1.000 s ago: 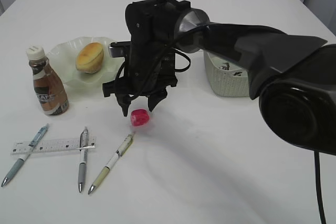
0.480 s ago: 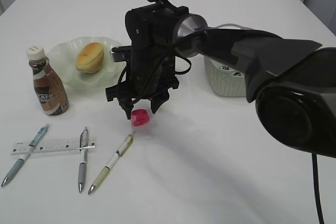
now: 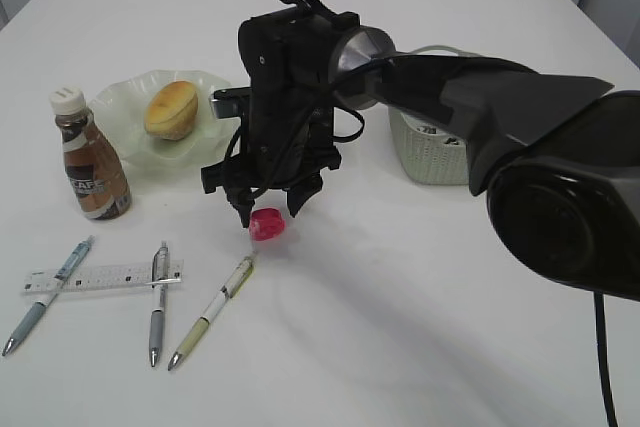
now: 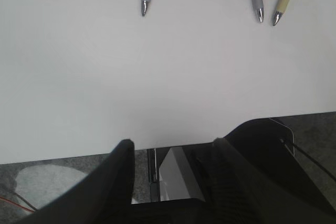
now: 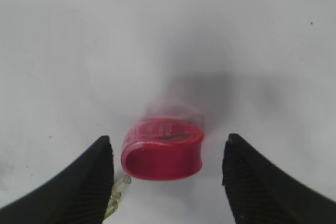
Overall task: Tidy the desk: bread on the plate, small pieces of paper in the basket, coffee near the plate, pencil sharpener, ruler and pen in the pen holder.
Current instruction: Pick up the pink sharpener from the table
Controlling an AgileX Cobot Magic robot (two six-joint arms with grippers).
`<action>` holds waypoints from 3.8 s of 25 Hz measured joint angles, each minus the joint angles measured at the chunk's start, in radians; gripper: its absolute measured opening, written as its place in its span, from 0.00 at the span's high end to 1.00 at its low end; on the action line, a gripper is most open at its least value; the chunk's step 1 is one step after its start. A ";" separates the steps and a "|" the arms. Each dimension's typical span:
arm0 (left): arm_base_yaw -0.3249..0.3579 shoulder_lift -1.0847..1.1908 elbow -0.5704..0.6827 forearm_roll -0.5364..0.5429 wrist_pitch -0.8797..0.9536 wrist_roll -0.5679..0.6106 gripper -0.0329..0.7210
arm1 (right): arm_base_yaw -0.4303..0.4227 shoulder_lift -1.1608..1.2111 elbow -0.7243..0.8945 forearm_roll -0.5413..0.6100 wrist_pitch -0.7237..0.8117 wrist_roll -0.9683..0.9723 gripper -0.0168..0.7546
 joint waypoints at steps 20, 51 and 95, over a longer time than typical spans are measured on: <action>0.000 0.000 0.000 -0.001 0.000 0.000 0.50 | 0.000 0.024 0.000 -0.014 -0.002 0.000 0.32; 0.000 0.000 0.000 -0.016 0.000 0.000 0.50 | 0.000 0.026 0.000 0.028 -0.002 0.000 0.40; 0.000 0.000 0.000 -0.025 0.000 0.000 0.50 | 0.001 -0.004 -0.033 -0.062 -0.005 -0.016 0.50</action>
